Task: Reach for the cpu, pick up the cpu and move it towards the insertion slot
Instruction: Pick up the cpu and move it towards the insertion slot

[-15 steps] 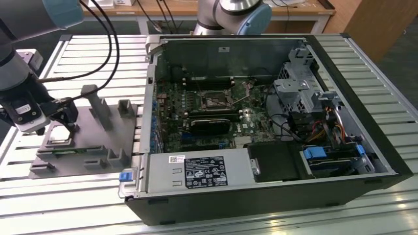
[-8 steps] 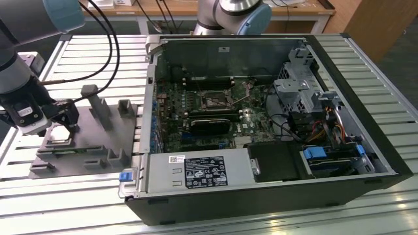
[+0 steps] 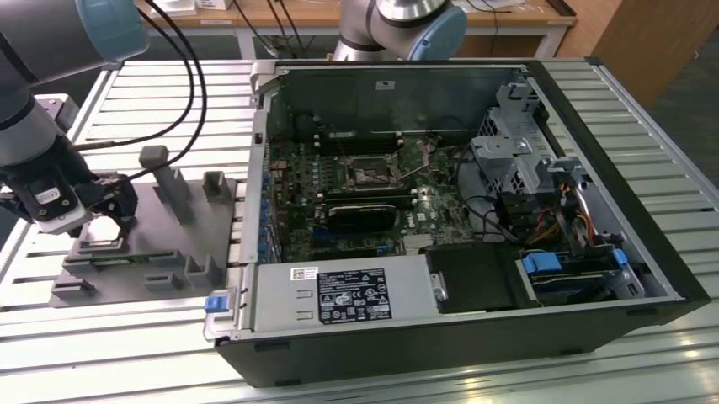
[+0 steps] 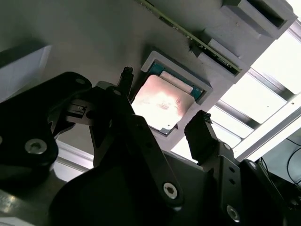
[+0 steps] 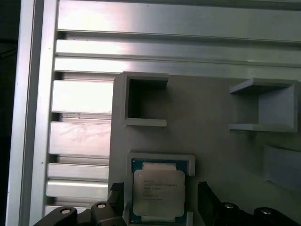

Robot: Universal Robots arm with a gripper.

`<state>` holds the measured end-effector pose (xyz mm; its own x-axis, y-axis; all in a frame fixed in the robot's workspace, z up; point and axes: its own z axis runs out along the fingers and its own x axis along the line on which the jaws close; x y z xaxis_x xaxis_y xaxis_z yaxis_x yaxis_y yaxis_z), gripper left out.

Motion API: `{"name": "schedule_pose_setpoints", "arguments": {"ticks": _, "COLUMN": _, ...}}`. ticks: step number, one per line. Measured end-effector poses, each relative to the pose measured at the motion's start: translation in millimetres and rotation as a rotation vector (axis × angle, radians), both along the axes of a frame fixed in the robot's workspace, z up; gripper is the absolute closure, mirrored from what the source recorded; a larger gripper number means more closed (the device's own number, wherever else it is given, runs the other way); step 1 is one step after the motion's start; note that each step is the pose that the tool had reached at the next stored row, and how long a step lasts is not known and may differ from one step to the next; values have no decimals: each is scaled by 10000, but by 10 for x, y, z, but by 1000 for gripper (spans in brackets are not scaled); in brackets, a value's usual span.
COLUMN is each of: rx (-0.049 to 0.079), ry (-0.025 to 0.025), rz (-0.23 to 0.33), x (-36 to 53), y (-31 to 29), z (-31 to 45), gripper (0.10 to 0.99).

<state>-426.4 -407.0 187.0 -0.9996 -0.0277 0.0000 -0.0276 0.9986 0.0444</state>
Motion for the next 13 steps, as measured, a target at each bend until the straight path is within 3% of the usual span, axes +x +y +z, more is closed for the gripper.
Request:
{"name": "schedule_pose_setpoints", "arguments": {"ticks": 5, "rx": 15, "ry": -2, "rz": -1, "x": -17, "y": 7, "z": -29, "gripper": 380}}
{"name": "schedule_pose_setpoints", "arguments": {"ticks": 6, "rx": 16, "ry": -4, "rz": 0, "x": -21, "y": 8, "z": -34, "gripper": 451}}
{"name": "schedule_pose_setpoints", "arguments": {"ticks": 13, "rx": 17, "ry": -3, "rz": 0, "x": -27, "y": 36, "z": -44, "gripper": 463}}
